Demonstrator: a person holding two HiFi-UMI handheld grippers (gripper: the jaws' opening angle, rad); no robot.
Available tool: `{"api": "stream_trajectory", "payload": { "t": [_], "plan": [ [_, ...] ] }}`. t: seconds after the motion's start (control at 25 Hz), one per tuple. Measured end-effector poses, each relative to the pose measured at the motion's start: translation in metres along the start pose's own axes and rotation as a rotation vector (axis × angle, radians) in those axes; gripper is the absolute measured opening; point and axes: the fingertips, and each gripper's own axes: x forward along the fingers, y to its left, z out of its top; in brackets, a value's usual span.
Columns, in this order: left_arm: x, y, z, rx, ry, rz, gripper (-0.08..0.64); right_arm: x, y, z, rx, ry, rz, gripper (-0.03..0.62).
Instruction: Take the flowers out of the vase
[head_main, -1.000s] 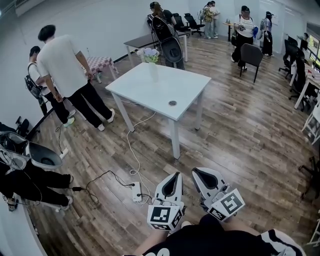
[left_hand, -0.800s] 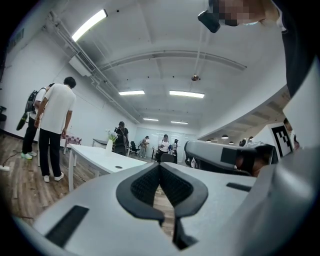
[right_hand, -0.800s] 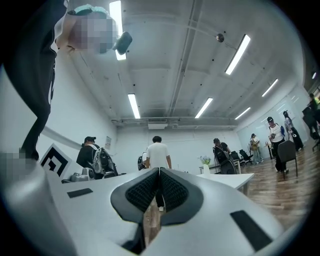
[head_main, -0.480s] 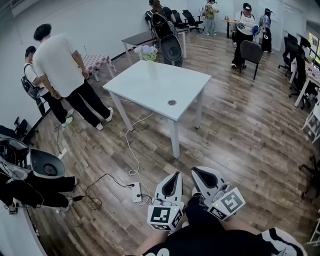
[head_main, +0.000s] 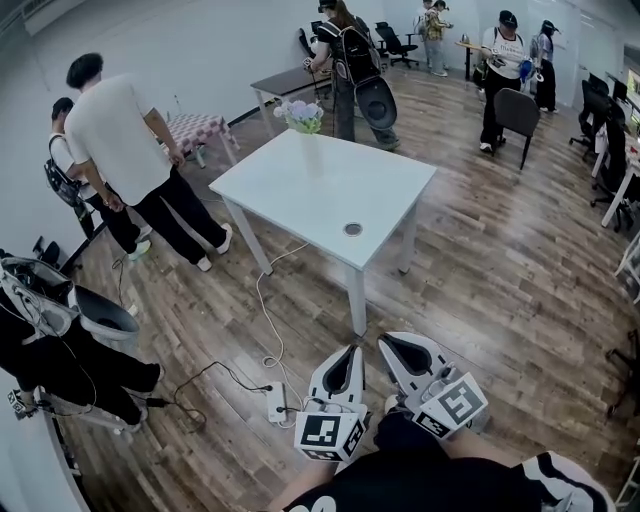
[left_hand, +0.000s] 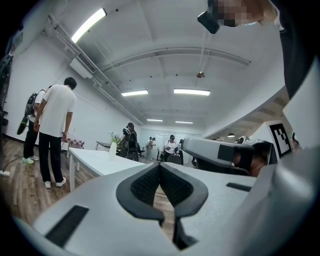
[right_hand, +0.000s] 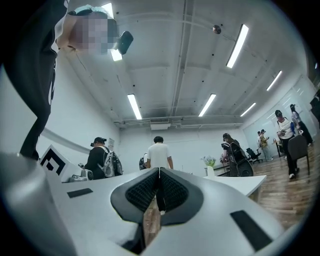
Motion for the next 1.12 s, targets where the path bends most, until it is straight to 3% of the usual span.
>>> {"api": "stream_trajectory", "payload": {
  "t": [0.68, 1.12],
  "plan": [
    [0.139, 0.037, 0.019, -0.003, -0.045, 0.066, 0.002, 0.075, -0.122, -0.003, -0.008, 0.028, 0.080, 0.020],
    [0.170, 0.043, 0.007, -0.004, -0.045, 0.125, 0.002, 0.087, -0.158, -0.018, 0.031, 0.036, 0.126, 0.020]
  ]
}}
